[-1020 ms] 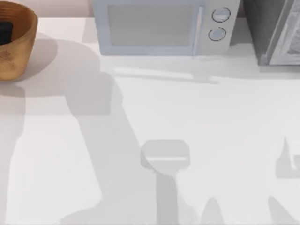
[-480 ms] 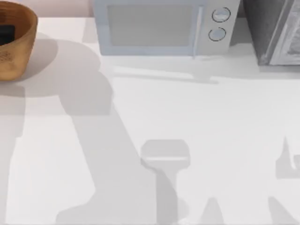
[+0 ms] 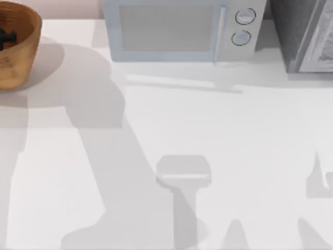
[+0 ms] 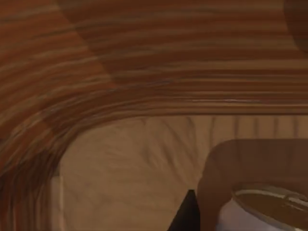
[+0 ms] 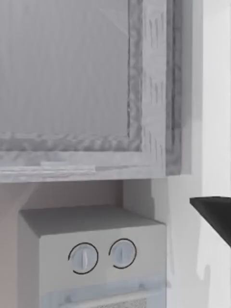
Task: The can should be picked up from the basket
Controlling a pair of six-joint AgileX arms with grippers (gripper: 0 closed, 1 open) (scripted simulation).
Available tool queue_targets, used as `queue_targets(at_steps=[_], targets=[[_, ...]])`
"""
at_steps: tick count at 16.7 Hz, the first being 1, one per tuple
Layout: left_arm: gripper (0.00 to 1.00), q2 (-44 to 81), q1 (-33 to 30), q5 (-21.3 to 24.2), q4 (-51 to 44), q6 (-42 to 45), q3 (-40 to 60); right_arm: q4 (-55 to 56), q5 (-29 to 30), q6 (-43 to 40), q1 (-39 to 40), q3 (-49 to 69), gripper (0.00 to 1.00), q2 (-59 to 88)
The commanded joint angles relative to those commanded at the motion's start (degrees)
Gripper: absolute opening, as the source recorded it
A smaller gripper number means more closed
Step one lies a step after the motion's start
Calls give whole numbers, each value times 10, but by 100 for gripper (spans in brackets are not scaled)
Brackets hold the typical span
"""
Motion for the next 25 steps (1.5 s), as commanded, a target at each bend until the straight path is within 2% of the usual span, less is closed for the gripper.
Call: queue_targets(at_steps=[3,4,13,16,20,25], targets=[[2,0,0,0,0,0,0,0,0,0,0,0,100,0],[0,0,0,0,0,0,0,0,0,0,0,0,100,0],[0,-16,2,-2,-1,2,8,0,0,0,0,0,100,0],[0,-46,-1,-5,13,0,-23,0,0,0,0,0,100,0],[0,-159,-6,-12,57,-12,-128,0,0,0,0,0,100,0],[0,-397,-11,-27,148,-47,-336,0,0,0,0,0,100,0]])
